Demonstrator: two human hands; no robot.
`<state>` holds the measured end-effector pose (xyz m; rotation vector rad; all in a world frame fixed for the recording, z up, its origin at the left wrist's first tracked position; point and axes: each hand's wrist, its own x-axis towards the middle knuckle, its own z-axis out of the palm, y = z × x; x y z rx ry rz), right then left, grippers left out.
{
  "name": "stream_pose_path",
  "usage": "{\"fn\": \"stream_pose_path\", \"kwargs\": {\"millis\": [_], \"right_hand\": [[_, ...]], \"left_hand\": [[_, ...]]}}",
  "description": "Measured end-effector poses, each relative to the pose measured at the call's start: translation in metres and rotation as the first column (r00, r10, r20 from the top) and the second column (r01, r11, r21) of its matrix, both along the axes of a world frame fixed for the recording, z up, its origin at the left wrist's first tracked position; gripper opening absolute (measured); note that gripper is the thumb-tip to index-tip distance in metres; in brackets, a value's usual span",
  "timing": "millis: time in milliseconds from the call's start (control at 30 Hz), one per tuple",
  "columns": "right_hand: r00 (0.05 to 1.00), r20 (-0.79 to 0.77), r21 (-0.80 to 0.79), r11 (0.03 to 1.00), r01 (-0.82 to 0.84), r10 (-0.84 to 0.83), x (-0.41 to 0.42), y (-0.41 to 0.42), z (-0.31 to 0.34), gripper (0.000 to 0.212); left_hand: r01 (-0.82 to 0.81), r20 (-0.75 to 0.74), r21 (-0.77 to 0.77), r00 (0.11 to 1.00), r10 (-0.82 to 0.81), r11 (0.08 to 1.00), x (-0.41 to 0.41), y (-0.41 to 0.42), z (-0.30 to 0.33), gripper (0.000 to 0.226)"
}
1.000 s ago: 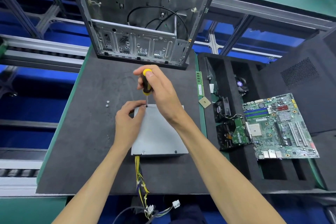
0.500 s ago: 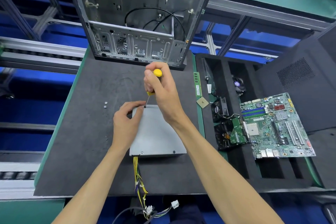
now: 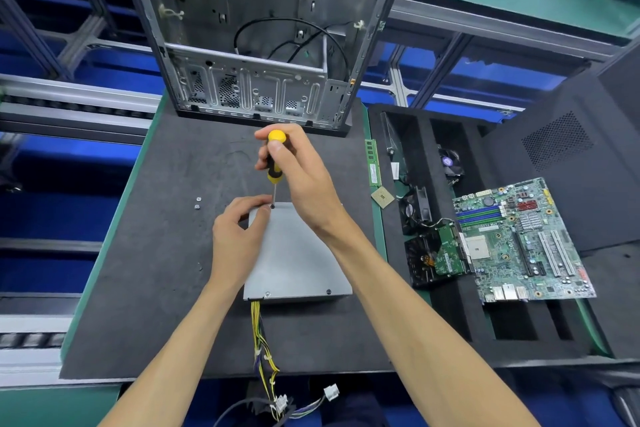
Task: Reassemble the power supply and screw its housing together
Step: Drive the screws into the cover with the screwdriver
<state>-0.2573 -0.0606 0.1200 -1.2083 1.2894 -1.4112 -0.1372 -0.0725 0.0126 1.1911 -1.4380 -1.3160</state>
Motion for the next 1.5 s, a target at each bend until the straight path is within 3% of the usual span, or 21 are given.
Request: {"fn": "stream_pose_path", "kwargs": {"millis": [100,267,367,467,567,700,767,1067,1233,1367,1500], "right_hand": [[1.000,0.000,-0.046,0.999,0.002,-0.002,-0.001,0.001,0.001,0.008],[1.000,-0.007,-0.036,0.999,0.019,-0.020,-0.005,-0.001,0.004,0.019],[0.992,-0.123,-0.011,1.000,-0.013,0.011,-0.009,-0.002,0.005,0.007],[0.953,-0.297,0.038,0.998,-0.055,0.064,-0.016,-0.002,0.014,0.017],[0.810,-0.564,0.085,0.987,-0.138,0.162,-0.026,-0.003,0.030,0.033],[0.460,-0.841,0.199,0.954,-0.224,0.284,-0.037,-0.008,0.054,0.028],[0.318,-0.886,0.277,0.935,-0.223,0.338,-0.038,-0.009,0.062,0.034],[-0.067,-0.903,0.429,0.893,-0.137,0.424,-0.027,-0.013,0.089,0.022],[-0.139,-0.921,0.382,0.916,-0.127,0.364,-0.015,-0.016,0.088,0.025],[-0.124,-0.938,0.335,0.939,-0.082,0.324,-0.013,-0.018,0.086,0.047],[-0.166,-0.953,0.262,0.964,-0.032,0.254,-0.012,-0.018,0.082,0.032]], "left_hand": [[0.005,-0.001,-0.016,1.000,-0.005,1.000,0.000,0.000,0.000,0.027],[0.013,-0.004,-0.020,1.000,-0.013,1.000,0.000,0.000,0.000,0.029],[0.013,-0.015,-0.015,1.000,-0.013,1.000,0.000,0.000,0.001,0.029],[0.006,-0.015,-0.018,1.000,-0.007,1.000,0.001,0.000,0.002,0.030],[0.008,-0.013,-0.011,1.000,-0.008,1.000,0.000,0.000,0.002,0.028],[0.013,-0.007,-0.006,1.000,-0.014,1.000,0.001,-0.001,0.002,0.023],[0.019,0.001,-0.012,1.000,-0.019,1.000,0.002,-0.001,0.001,0.023],[0.004,-0.020,-0.010,1.000,-0.004,1.000,0.001,0.002,0.006,0.032],[-0.006,-0.009,0.017,1.000,0.006,1.000,0.000,0.002,0.006,0.027],[-0.006,-0.013,0.016,1.000,0.006,1.000,0.000,0.002,0.008,0.028],[-0.002,-0.012,0.003,1.000,0.002,1.000,0.000,0.003,0.010,0.030]]}}
